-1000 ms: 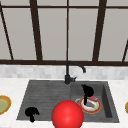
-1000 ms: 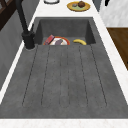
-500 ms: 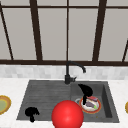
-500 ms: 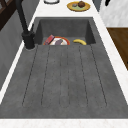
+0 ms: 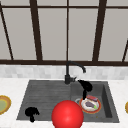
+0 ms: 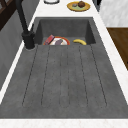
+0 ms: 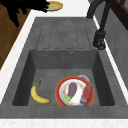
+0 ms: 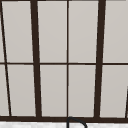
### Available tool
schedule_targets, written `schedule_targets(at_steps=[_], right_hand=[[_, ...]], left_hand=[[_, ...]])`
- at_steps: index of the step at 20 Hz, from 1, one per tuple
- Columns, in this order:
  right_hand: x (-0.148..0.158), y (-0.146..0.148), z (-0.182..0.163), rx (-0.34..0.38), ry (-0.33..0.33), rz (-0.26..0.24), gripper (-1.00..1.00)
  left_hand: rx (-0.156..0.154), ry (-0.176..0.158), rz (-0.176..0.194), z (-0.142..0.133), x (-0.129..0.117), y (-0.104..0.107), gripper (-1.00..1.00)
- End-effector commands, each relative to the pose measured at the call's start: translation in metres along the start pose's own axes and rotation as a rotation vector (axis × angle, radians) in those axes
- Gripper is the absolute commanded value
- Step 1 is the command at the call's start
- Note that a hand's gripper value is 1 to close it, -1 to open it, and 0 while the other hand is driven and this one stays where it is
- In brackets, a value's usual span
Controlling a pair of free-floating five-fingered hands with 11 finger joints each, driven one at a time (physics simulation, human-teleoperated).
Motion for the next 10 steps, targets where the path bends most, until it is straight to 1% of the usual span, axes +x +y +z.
schedule_targets(at_steps=[1,2,4,7,10], right_hand=[[-0.005,-0.005,-0.021,-0.054,-0.021,0.016,-1.00],[-0.005,-0.005,-0.031,-0.065,-0.016,0.019,-1.00],[0.000,-0.002,-0.052,-0.054,-0.004,0.064,-1.00],[0.000,-0.002,-0.078,-0.068,-0.001,0.078,-1.00],[0.002,-0.001,-0.105,-0.070,0.002,0.082,-1.00]], left_hand=[[0.000,0.000,0.000,0.000,0.000,0.000,0.00],[0.000,0.000,0.000,0.000,0.000,0.000,0.00],[0.000,0.000,0.000,0.000,0.000,0.000,0.00],[0.000,0.000,0.000,0.000,0.000,0.000,0.00],[0.000,0.000,0.000,0.000,0.000,0.000,0.00]])
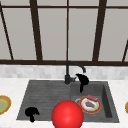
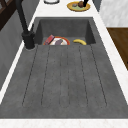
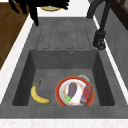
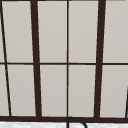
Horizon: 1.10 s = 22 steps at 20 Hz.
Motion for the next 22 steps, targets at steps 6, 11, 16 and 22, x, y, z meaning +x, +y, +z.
schedule_targets(at_steps=[6,11,16,22], right_hand=[[0.000,0.026,-0.068,0.049,0.017,0.079,-1.00],[-0.007,0.041,-0.104,0.063,0.022,0.092,-1.00],[-0.017,0.054,-0.137,0.083,0.027,0.114,-1.00],[-0.032,0.074,-0.178,0.073,0.059,0.148,-1.00]], left_hand=[[0.000,0.000,0.000,0.000,0.000,0.000,0.00],[0.000,0.000,0.000,0.000,0.000,0.000,0.00],[0.000,0.000,0.000,0.000,0.000,0.000,0.00],[0.000,0.000,0.000,0.000,0.000,0.000,0.00]])
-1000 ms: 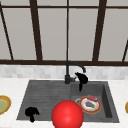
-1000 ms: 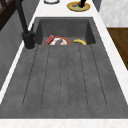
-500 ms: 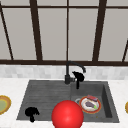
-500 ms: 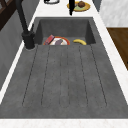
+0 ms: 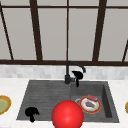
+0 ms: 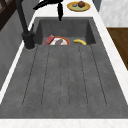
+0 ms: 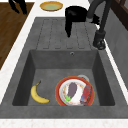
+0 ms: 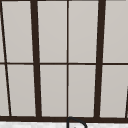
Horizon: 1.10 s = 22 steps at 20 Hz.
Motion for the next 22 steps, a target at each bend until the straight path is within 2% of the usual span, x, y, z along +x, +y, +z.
schedule_targets(at_steps=[1,10,22], right_hand=[[-0.006,0.013,-0.022,0.008,0.067,0.074,-1.00],[-0.018,0.042,-0.070,0.008,0.166,0.103,-1.00],[-0.021,0.109,-0.158,0.036,0.256,0.098,-1.00]], left_hand=[[0.000,0.000,0.000,0.000,0.000,0.000,0.00],[0.000,0.000,0.000,0.000,0.000,0.000,0.00],[0.000,0.000,0.000,0.000,0.000,0.000,0.00]])
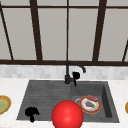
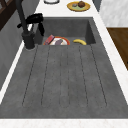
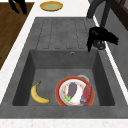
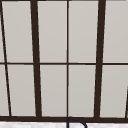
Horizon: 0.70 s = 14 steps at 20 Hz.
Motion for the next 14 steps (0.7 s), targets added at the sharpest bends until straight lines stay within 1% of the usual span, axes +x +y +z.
schedule_targets(at_steps=[1,2,4,5,6,7,9,10,11,12,13,14], right_hand=[[0.009,0.022,-0.027,0.026,0.039,0.046,-1.00],[0.006,0.019,-0.031,0.011,0.053,0.067,-1.00],[0.003,0.018,-0.029,-0.020,0.058,0.082,-1.00],[0.003,0.019,-0.028,-0.028,0.061,0.084,1.00],[0.002,0.019,-0.030,-0.042,0.065,0.104,1.00],[0.000,0.020,-0.035,-0.046,0.073,0.098,1.00],[-0.004,0.019,-0.035,0.024,0.089,0.085,1.00],[-0.007,0.022,-0.031,0.037,0.095,0.074,1.00],[-0.010,0.026,-0.022,0.043,0.084,0.055,1.00],[-0.019,0.024,-0.020,0.001,0.066,0.024,1.00],[-0.034,0.018,-0.014,-0.016,0.040,-0.028,1.00],[-0.039,0.019,-0.013,-0.009,0.014,-0.038,1.00]], left_hand=[[0.000,0.000,0.000,0.000,0.000,0.000,0.00],[0.000,0.000,0.000,0.000,0.000,0.000,0.00],[0.000,0.000,0.000,0.000,0.000,0.000,0.00],[0.000,0.000,0.000,0.000,0.000,0.000,0.00],[0.000,0.000,0.000,0.000,0.000,0.000,0.00],[0.000,0.000,0.000,0.000,0.000,0.000,0.00],[0.000,0.000,0.000,0.000,0.000,0.000,0.00],[0.000,0.000,0.000,0.000,0.000,0.000,0.00],[0.000,0.000,0.000,0.000,0.000,0.000,0.00],[0.000,0.000,0.000,0.000,0.000,0.000,0.00],[0.000,0.000,0.000,0.000,0.000,0.000,0.00],[0.000,0.000,0.000,0.000,0.000,0.000,0.00]])
